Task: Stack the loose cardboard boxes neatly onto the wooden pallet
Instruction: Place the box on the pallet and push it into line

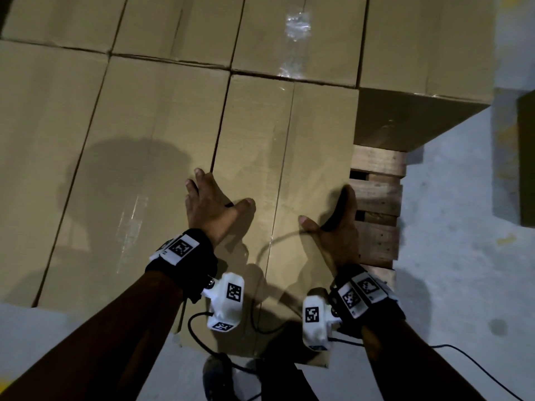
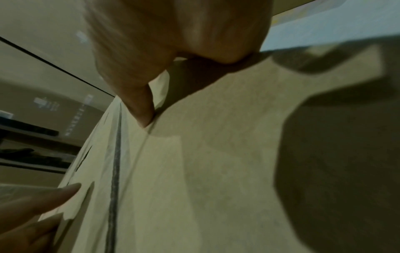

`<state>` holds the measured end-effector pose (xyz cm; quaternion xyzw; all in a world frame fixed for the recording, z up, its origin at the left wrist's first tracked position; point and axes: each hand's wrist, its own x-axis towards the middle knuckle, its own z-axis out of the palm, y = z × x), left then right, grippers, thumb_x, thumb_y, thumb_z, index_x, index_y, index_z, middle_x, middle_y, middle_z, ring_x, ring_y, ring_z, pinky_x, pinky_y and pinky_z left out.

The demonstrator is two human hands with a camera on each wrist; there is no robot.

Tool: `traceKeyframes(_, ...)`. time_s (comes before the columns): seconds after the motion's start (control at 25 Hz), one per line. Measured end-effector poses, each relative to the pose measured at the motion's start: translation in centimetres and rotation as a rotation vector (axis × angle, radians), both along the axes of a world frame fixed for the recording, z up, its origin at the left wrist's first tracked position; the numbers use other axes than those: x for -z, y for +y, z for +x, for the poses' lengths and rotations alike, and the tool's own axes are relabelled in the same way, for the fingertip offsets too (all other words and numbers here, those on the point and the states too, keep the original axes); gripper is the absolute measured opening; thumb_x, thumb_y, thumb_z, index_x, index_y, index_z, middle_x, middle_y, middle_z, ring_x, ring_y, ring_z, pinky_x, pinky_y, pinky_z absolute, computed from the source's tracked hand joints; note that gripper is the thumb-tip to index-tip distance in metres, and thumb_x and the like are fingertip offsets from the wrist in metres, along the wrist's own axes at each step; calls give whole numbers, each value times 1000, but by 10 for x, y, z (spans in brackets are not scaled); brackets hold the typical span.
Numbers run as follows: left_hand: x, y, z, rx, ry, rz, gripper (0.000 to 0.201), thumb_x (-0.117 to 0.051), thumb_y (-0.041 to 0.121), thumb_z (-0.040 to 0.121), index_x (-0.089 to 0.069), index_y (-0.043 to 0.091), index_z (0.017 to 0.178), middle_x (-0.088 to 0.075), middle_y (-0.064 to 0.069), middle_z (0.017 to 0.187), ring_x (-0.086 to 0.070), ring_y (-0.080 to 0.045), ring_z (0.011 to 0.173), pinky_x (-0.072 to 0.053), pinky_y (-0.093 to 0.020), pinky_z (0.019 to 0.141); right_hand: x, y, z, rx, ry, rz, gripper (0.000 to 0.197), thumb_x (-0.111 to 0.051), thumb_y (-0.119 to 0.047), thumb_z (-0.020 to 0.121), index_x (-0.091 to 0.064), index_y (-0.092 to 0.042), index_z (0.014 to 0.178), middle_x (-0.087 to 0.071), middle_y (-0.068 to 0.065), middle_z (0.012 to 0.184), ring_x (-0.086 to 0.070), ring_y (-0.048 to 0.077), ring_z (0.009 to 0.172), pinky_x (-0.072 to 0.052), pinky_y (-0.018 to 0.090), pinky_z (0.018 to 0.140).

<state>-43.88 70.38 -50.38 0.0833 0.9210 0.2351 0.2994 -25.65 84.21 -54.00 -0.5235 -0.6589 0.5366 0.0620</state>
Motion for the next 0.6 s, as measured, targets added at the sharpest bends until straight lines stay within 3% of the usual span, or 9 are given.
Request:
traceKeyframes(0.36, 11, -7, -3, 116, 27, -18, 97, -67, 47, 88, -5, 20, 158, 11, 0, 166, 15, -23, 151, 5, -40, 123, 9, -3, -7, 7, -26, 56, 112, -85, -33, 77, -8, -32, 159, -31, 4, 161, -37, 33, 141, -35, 39, 105)
traceKeyframes(0.48, 10, -13, -8, 182, 45, -50, 87, -63, 43, 91, -11, 19, 158, 6, -3, 166, 9, -27, 152, 0, -44, 122, 4, -4, -8, 30, -46, 27, 110, -83, -30, 79, -8, -35, 159, -36, 4, 158, -39, 31, 140, -36, 43, 109)
traceKeyframes(0.6, 6, -30, -7, 261, 73, -112, 72, -58, 42, 93, -25, 18, 153, -4, -6, 166, -1, -32, 151, -10, -48, 121, -5, -12, -6, -17, -97, 22, 108, -80, -32, 83, -3, -31, 160, -28, 5, 161, -32, 32, 145, -31, 48, 115)
